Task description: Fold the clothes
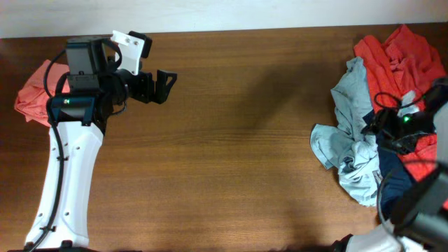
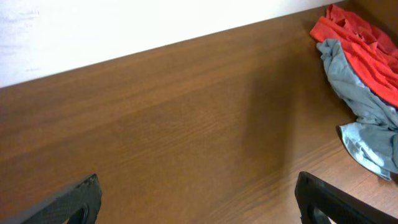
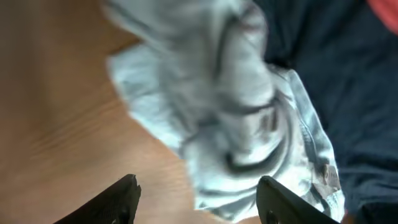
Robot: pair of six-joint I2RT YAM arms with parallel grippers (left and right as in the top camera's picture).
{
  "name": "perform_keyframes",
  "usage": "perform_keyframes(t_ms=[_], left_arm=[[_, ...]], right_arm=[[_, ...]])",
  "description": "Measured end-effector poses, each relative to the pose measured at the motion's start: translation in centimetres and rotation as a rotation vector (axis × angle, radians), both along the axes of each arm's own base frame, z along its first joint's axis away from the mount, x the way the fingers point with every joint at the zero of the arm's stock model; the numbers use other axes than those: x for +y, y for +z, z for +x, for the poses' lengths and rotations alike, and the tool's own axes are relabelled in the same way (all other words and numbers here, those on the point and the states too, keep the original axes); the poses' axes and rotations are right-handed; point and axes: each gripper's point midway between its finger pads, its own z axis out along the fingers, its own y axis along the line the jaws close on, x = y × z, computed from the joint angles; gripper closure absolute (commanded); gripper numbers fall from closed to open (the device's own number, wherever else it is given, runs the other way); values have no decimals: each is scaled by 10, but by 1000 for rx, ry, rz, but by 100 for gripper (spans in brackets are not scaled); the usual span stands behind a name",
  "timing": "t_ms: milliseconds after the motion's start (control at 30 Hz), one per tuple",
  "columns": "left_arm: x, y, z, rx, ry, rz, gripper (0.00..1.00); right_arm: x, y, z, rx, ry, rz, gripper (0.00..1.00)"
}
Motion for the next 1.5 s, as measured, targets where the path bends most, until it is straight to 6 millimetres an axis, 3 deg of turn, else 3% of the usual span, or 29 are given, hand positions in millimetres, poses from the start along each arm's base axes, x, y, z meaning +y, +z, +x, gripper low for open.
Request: perform_keyframes(t_ms=[100,200,267,300,333,367,533,600,667,767,800,900,1000,1200,1300,1333,1500], left_arm=[[4,-3,0,12,17,15,1],[7,-5,0,16,32,28,1],[8,-9,2,22,37,33,1],[8,-12,4,31,39,35,1],[8,-16,6,39,39,36,5],[9,-21,8,49,41,38,16],[9,-41,15,97,46,40,47],[10,-40,18,89,50,39,71],[11,-37,21,68,56,38,78],[19,-32,27,41,74,36,78],[24,-31,29,36,86,35,78],[40,-31,31,34,121,36,78],[54,-31,32,32,153,37,78],[73,-31,33,33,194,36,78],[74,-31,33,33,195,36,78],[73,-30,33,33,194,34,78],[64,-21,28,16,155,1,78]], right_arm=[[-5,-26,-7,106,-23,3,34],[-16,-38,-11,158,-56,-46,34],[-22,-41,-11,163,-69,-79,51],[-24,-42,-10,160,-74,-89,75],[-26,-43,-9,159,-78,-99,90],[-27,-43,-9,160,-84,-105,96],[-22,-44,-7,156,-83,-90,96],[-11,-43,-2,136,-55,-61,96],[1,-39,6,102,-10,-24,96],[21,-17,25,29,82,23,96],[34,10,44,-39,161,23,96],[57,57,68,-132,275,-7,96],[103,127,98,-313,445,-83,96],[181,220,112,-600,639,-144,96],[199,239,111,-663,676,-149,96],[215,249,108,-698,709,-144,96],[254,258,106,-737,728,-104,96]])
